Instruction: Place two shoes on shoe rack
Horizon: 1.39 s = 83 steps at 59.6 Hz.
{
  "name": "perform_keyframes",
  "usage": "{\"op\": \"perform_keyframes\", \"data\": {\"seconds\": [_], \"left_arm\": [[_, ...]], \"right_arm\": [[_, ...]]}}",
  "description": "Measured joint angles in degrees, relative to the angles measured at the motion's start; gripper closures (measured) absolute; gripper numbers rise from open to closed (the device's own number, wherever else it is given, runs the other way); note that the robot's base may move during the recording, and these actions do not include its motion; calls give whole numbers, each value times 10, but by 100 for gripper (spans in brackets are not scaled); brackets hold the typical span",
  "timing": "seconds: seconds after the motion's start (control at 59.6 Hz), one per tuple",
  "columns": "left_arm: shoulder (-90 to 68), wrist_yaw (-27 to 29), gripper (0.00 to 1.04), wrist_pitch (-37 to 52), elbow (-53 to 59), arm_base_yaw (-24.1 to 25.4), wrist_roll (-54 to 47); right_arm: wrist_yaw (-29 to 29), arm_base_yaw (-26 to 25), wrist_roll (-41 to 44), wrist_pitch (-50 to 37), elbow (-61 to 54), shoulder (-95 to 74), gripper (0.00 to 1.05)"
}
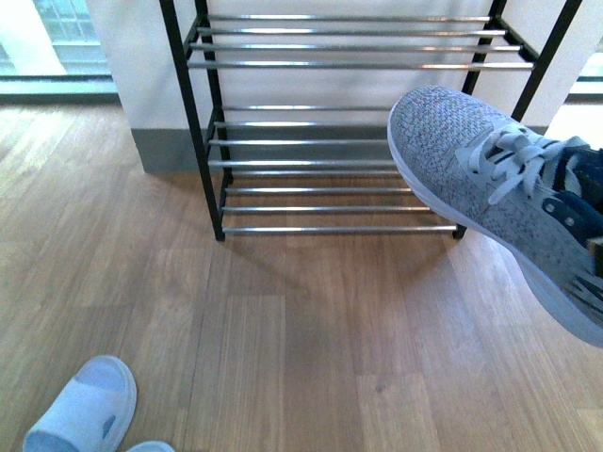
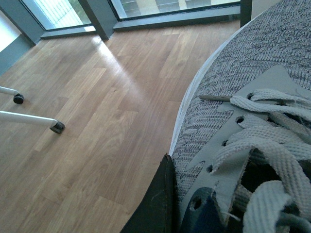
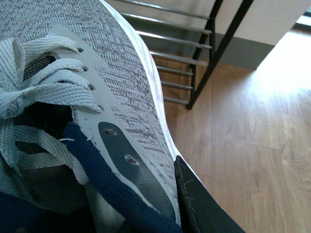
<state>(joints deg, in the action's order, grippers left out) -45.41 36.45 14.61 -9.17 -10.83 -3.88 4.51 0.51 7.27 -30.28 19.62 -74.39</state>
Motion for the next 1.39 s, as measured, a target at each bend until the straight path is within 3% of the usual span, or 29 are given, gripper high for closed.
{"op": "perform_keyframes", "data": {"seconds": [0.134, 1.393], "left_arm": [[0, 0, 103, 0, 0, 0, 0], [0, -5, 103, 0, 0, -1, 0]], "right_arm": [[-11, 2, -2, 17, -17, 86, 103], [1, 1, -4, 19, -22, 85, 103]]}}
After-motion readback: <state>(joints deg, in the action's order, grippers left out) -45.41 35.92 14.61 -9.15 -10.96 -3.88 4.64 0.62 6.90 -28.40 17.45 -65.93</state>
